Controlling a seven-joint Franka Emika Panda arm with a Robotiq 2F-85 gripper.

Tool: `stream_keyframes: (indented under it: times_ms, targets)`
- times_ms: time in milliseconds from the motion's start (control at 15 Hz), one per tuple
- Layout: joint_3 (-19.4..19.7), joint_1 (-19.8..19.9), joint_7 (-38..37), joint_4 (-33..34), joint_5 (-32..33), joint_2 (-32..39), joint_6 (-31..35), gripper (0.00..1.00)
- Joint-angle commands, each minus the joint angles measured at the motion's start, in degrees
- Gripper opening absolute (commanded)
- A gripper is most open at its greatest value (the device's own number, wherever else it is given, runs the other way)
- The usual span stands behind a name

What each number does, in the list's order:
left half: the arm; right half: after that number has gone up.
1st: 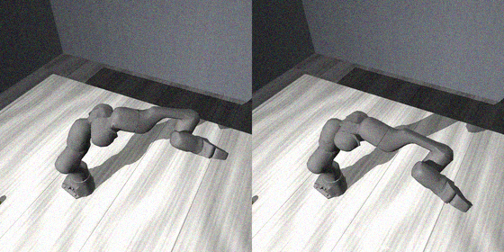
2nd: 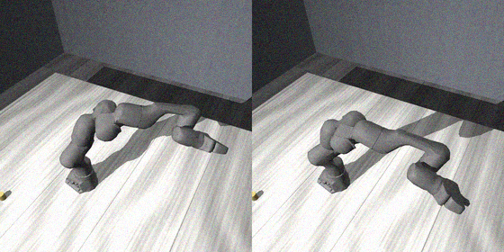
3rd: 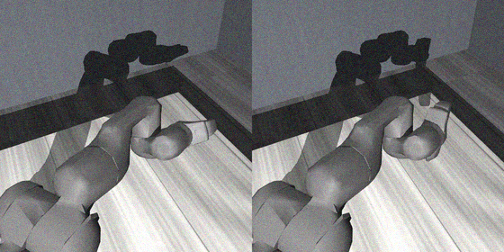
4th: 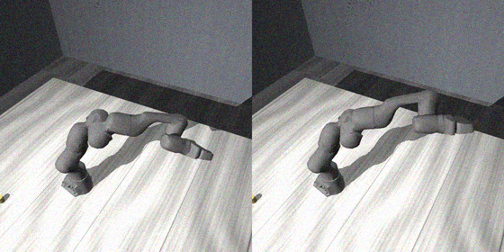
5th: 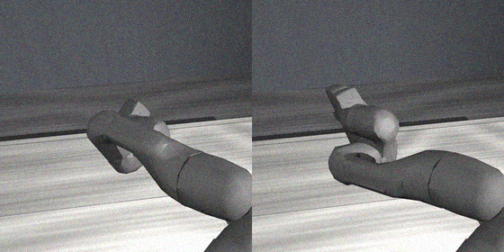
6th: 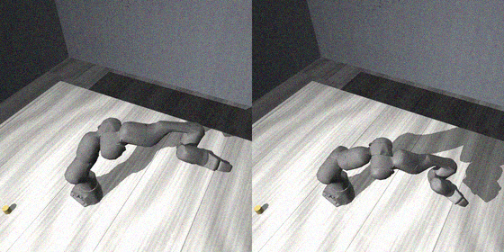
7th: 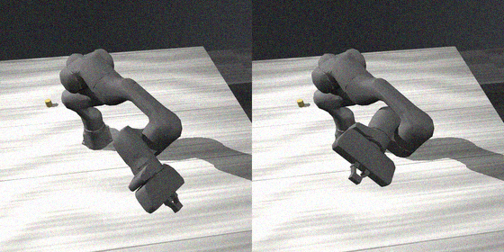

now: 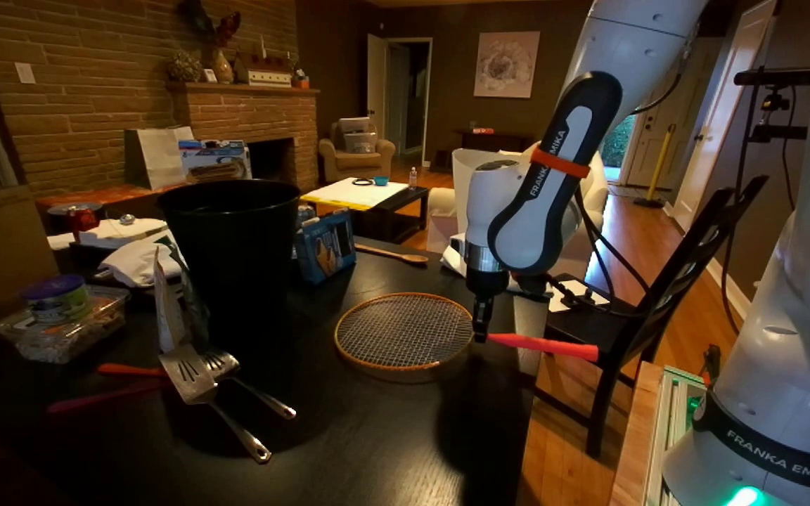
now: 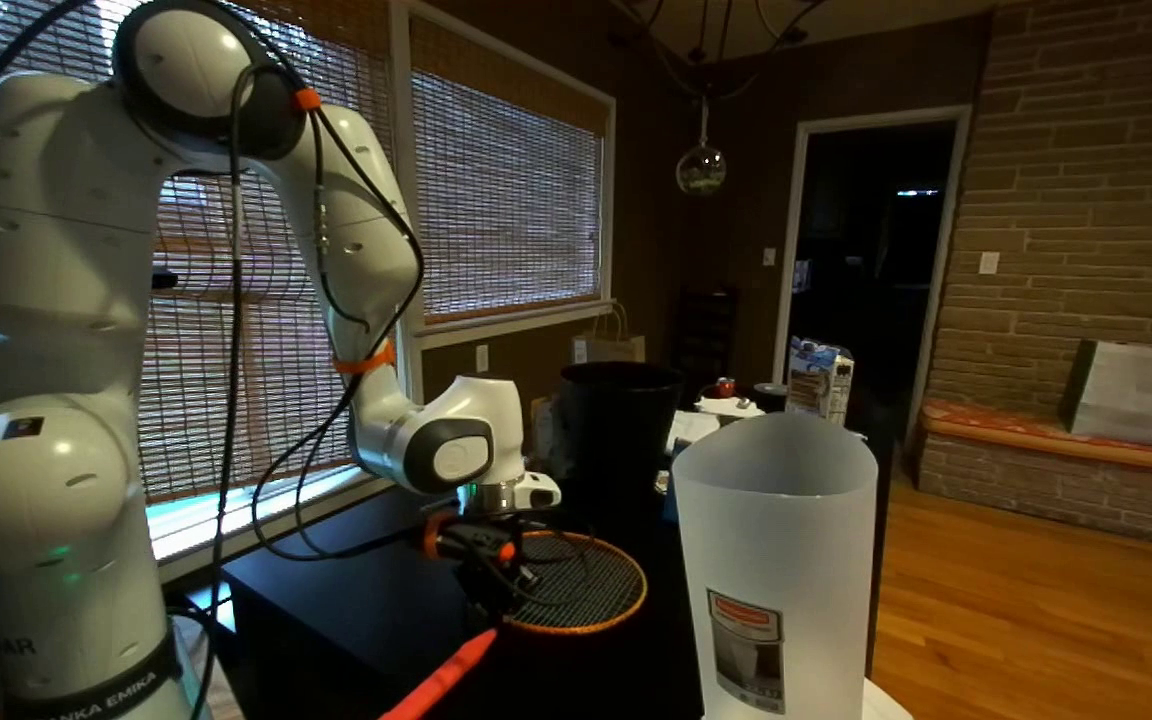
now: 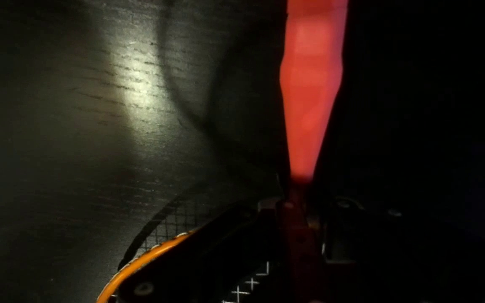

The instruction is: Put the packet on the tennis racket then use the racket to put the packet in the black bin.

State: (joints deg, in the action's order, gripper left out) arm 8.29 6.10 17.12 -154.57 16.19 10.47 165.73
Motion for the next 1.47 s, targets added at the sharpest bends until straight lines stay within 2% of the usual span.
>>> stream_keyframes:
  times_ms: [0, 400, 600, 667, 800, 1000, 1267, 1400]
  targets:
    - [-1.0, 0.3, 0.1, 1.0, -0.9, 1.4, 0.3, 0.38]
    - [-1.9, -0.4, -0.4, 2.3, -1.0, -1.9, -2.3, 0.78]
    - [-4.0, -0.1, 1.2, 3.4, -4.2, -6.7, -8.5, 0.98]
    - [-3.3, -1.0, -1.0, 4.2, -2.8, -9.1, -12.3, 1.0]
    - [-4.3, -1.5, -0.9, 5.5, -4.0, -13.9, -19.3, 1.0]
    - [-4.6, -1.8, -4.7, 8.7, -1.5, -19.2, -28.3, 1.0]
    - [-5.2, -1.7, -7.4, 11.9, -0.9, -22.6, -34.0, 1.0]
    - [-4.6, -1.9, -5.6, 11.7, -2.2, -21.8, -32.6, 1.0]
